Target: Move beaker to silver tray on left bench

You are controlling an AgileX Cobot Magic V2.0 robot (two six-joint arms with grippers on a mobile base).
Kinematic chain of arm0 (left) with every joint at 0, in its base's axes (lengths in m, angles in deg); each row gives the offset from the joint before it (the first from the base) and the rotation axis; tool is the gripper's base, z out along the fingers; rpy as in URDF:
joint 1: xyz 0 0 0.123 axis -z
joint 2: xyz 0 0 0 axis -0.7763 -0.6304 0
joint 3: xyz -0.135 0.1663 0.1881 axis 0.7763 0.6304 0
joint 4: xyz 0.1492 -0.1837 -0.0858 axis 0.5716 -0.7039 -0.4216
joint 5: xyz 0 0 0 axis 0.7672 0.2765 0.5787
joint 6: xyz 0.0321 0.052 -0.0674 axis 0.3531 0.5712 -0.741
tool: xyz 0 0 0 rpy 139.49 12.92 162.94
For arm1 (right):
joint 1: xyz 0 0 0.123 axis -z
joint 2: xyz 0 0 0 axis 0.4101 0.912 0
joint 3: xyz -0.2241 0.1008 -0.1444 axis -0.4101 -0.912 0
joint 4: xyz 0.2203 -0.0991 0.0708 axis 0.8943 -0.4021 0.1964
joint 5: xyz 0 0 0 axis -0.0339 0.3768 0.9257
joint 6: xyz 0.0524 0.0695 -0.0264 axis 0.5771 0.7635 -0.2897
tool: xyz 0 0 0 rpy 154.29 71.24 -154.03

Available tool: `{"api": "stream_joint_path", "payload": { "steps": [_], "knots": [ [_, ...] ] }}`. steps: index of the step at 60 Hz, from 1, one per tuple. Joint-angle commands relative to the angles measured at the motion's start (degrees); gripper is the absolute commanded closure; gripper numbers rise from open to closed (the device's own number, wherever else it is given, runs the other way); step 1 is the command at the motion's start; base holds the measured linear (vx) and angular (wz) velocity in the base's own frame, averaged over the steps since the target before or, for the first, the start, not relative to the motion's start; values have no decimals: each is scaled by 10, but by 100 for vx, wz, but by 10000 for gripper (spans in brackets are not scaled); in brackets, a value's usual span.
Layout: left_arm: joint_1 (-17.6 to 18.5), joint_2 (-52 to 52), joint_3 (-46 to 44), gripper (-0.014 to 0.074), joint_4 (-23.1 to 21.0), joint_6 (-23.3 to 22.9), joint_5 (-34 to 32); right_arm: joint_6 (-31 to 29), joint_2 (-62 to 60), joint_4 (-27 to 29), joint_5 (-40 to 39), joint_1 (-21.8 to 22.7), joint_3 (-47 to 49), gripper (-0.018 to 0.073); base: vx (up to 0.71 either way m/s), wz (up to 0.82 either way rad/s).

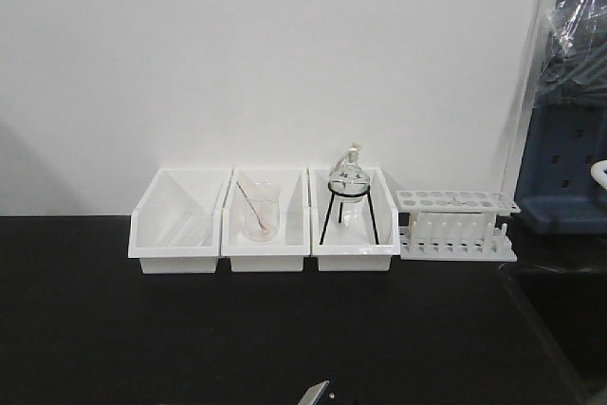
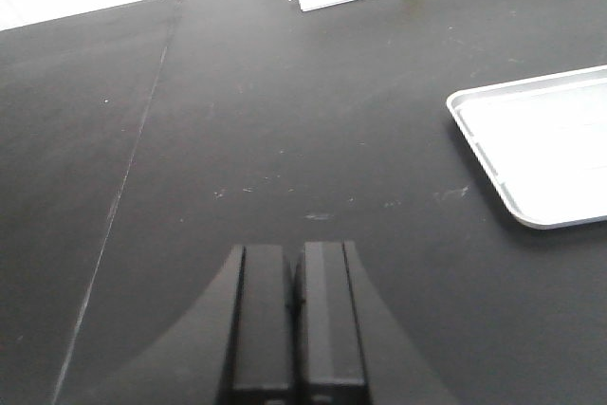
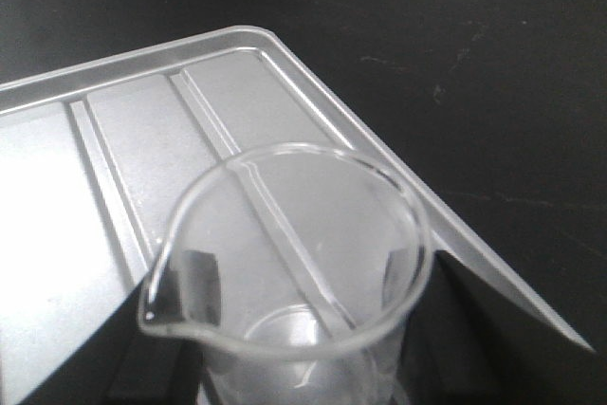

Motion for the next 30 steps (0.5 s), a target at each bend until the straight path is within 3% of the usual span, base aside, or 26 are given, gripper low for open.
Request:
{"api": "stream_joint_path", "payload": {
  "steps": [1,11,16,30],
  "knots": [
    [2,4,11,595,0,-1,-47,5,-28,5,-32,0,9,143,0,0],
    [2,4,11,595,0,-1,-47,5,-28,5,-47,0,9,-49,0,0],
    [2,4,11,595,0,-1,-47,5,-35,5,-61,0,9,-99,0,0],
    [2,4,11,595,0,-1,-47,6,-106,4,-61,0,9,-94,0,0]
  ]
}}
